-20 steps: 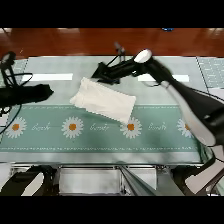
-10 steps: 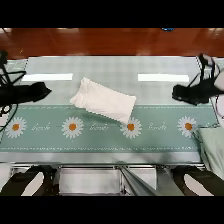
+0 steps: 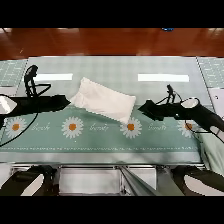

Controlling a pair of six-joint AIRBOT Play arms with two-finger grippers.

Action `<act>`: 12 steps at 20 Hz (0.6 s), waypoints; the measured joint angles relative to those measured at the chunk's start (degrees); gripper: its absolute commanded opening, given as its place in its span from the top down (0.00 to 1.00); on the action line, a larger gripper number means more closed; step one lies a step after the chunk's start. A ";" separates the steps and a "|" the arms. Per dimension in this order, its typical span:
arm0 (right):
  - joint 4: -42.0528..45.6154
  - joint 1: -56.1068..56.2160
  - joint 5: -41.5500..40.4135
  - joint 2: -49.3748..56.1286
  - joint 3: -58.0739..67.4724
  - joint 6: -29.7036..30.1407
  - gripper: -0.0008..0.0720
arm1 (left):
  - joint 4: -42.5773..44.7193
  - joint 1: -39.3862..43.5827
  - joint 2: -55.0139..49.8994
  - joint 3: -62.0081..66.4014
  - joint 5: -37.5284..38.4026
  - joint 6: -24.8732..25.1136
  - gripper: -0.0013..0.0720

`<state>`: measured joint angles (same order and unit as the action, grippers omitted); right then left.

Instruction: Fold the shirts.

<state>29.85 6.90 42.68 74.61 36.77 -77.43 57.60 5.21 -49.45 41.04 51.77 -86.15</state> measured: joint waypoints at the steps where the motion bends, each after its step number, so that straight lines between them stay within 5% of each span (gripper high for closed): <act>1: -2.67 0.96 -0.07 2.49 1.05 1.79 0.41 | -0.22 0.20 -0.07 -0.09 -0.22 0.00 0.95; 6: -9.14 4.20 1.14 11.74 7.63 5.70 0.42 | -0.63 0.59 -0.20 -0.28 -0.66 -0.02 0.95; 7: -9.35 4.79 1.86 13.33 9.18 5.88 0.49 | -0.66 0.59 -0.20 -0.28 -0.79 -0.02 0.95; 9: -7.21 5.53 3.28 15.58 12.07 5.09 0.89 | -0.66 0.63 -0.20 -0.28 -1.11 -0.02 0.95; 12: -6.38 6.12 6.45 16.81 16.24 5.01 0.96 | -0.70 0.66 -0.20 -0.28 -1.88 -0.02 0.95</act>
<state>23.46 13.02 49.12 91.42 53.01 -72.42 56.90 5.87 -49.65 40.75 49.89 -86.17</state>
